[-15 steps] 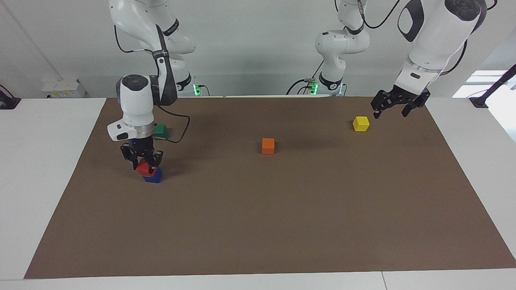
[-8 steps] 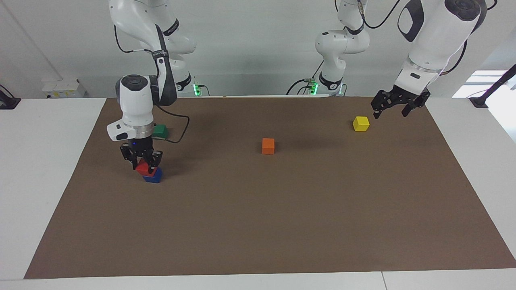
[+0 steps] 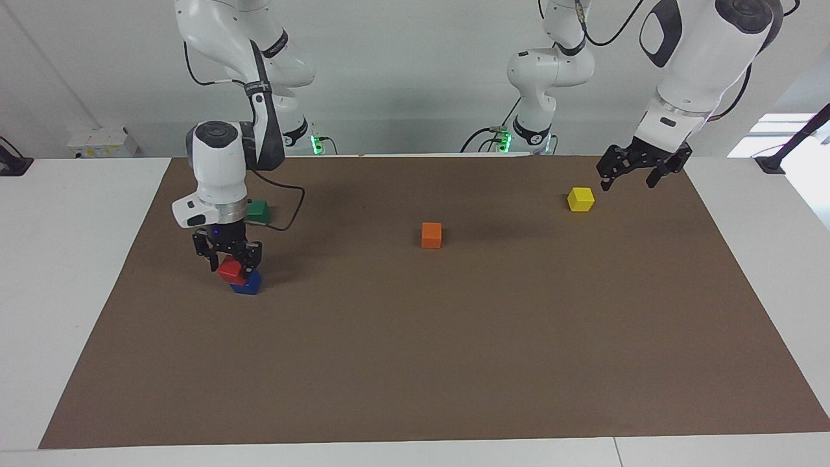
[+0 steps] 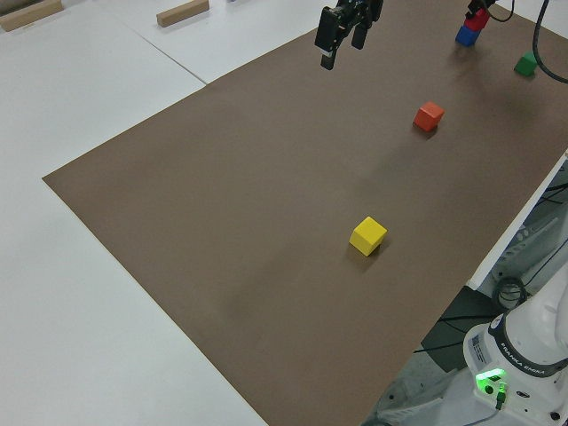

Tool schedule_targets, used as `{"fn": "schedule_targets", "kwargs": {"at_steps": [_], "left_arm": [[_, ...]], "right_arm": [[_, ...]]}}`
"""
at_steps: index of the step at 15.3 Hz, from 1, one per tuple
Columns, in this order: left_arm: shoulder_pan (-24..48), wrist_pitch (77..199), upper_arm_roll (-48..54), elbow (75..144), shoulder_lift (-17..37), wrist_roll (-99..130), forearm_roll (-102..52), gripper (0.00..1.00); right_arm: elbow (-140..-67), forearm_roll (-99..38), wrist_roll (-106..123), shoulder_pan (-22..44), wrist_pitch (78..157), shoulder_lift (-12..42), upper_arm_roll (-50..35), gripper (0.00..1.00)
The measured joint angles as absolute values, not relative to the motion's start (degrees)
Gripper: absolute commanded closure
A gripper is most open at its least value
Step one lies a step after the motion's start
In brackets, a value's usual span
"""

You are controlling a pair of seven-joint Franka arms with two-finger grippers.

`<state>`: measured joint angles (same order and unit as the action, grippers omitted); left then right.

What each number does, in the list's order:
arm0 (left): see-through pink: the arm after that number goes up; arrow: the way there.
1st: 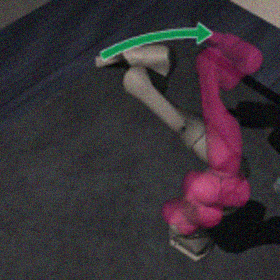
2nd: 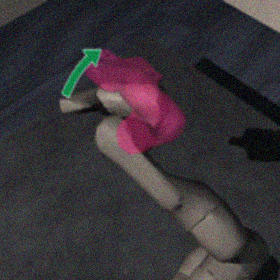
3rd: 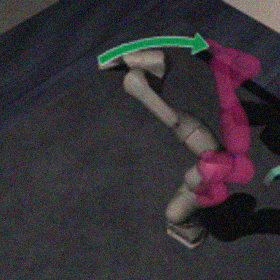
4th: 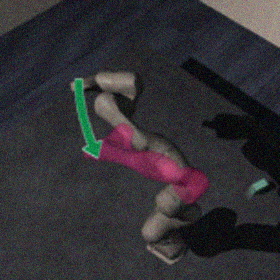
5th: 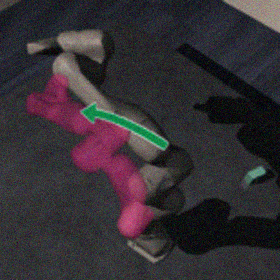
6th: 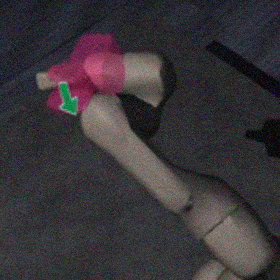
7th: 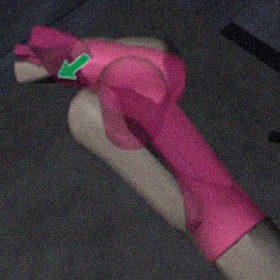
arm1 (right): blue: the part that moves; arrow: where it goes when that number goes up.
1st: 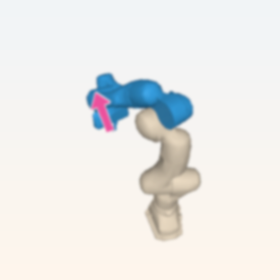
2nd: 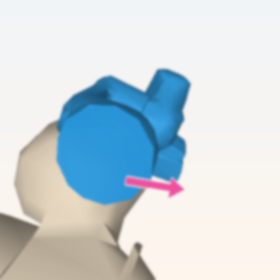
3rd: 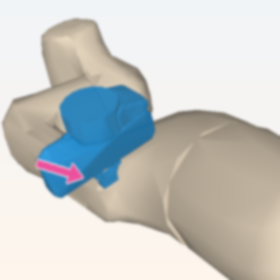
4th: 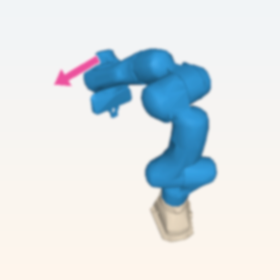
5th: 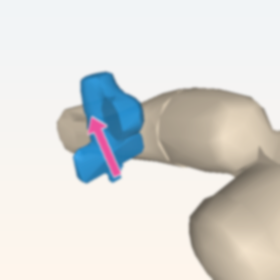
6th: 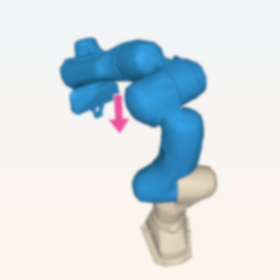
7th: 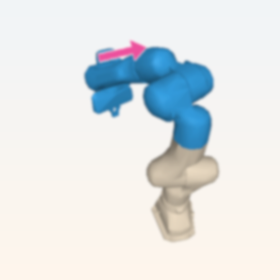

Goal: Transfer red block to right arm and stack on blue block
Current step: 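Lower the red cube onto the blue cube with the right gripper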

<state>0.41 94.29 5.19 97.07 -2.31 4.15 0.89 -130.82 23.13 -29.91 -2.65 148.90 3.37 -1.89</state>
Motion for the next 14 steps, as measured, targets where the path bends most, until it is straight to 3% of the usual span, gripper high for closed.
{"fn": "schedule_targets", "kwargs": {"at_steps": [9,14], "left_arm": [[0.41,94.29,5.19,97.07,-2.31,4.15,0.89,0.0],[0.41,94.29,5.19,97.07,-2.31,4.15,0.89,0.0]], "right_arm": [[-129.06,23.13,-29.91,-2.58,145.87,3.49,-1.99,0.0],[-121.94,17.96,-25.88,-2.41,134.32,3.44,-2.5,0.0]]}}
